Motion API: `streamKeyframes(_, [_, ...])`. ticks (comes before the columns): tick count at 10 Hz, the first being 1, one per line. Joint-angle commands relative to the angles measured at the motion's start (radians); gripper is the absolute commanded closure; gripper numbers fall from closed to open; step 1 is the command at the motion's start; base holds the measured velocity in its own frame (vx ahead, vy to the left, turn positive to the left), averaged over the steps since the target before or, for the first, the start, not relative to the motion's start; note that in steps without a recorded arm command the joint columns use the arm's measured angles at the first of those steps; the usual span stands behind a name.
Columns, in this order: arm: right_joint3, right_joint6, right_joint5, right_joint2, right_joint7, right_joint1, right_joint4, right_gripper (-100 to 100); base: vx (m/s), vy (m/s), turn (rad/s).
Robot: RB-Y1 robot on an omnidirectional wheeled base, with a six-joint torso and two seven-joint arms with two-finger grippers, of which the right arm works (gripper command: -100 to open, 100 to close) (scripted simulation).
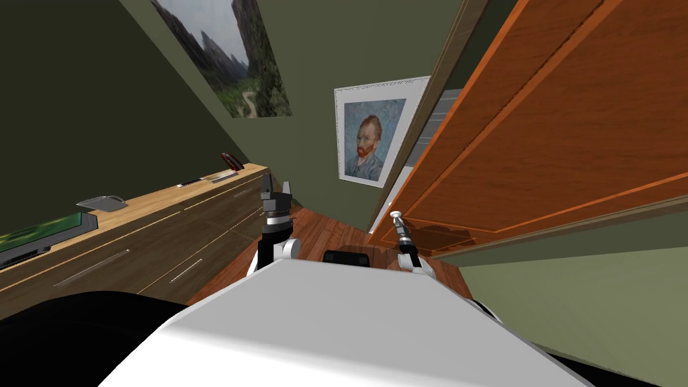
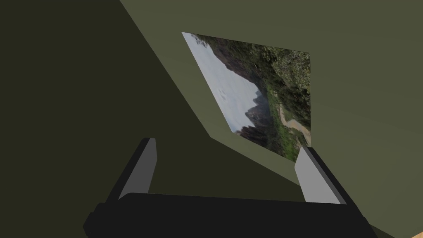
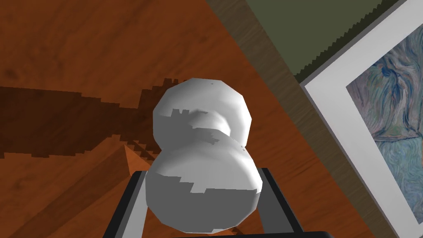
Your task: Pull the door open
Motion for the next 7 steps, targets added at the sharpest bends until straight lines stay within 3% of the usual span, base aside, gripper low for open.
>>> streamKeyframes(1, [0.009,0.0,-0.009,0.002,-0.05,0.003,-0.001,100,-0.029,-0.014,0.041])
streamKeyframes(7, [0.022,-0.001,-0.028,-0.003,-0.189,0.007,-0.006,100,-0.023,-0.01,0.027])
